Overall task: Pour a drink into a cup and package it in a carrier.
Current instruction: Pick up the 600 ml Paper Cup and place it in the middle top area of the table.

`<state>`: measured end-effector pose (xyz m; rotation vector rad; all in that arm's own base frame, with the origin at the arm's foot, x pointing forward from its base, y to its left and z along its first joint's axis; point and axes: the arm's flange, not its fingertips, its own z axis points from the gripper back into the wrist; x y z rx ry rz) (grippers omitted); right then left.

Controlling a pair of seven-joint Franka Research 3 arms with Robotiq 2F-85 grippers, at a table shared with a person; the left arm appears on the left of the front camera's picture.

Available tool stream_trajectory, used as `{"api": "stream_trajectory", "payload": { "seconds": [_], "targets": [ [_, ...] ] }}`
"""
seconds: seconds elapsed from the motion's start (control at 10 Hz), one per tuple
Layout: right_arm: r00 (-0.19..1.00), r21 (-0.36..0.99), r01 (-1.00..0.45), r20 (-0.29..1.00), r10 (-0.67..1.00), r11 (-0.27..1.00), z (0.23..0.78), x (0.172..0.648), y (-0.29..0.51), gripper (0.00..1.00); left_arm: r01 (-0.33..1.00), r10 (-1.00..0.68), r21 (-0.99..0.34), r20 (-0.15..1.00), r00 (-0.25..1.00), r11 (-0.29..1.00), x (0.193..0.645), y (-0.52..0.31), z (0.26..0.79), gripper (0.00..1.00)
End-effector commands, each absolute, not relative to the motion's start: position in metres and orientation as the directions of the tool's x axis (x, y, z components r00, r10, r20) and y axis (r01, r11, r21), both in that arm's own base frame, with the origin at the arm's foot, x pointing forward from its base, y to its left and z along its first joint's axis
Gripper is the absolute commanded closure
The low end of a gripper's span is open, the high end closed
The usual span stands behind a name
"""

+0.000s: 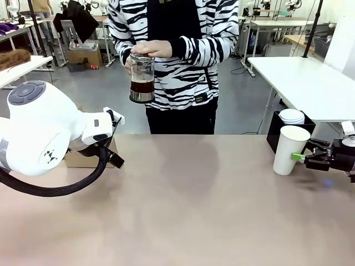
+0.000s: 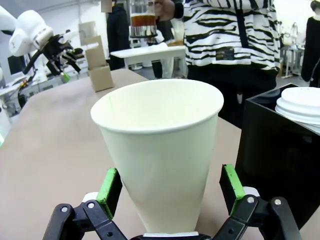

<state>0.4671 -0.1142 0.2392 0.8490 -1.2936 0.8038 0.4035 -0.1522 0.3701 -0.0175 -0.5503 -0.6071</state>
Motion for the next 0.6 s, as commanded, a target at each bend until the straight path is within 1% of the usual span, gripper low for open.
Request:
{"api": "stream_trajectory", "payload": {
  "seconds": [0.0,0.5],
  "targets": [
    [0.096,0.084,-0.872,0.995,0.000,0.482,0.235,0.481,-0.107,0.00,0.546,-0.535,0.140,0.497,0.683,0.826,0.403,-0.152,0.370,0.00],
    [0.115,0.120,-0.891,0.993,-0.038,0.438,0.232,0.498,-0.087,0.00,0.546,-0.535,0.140,0.497,0.683,0.826,0.403,-0.152,0.370,0.00]
  ]
}}
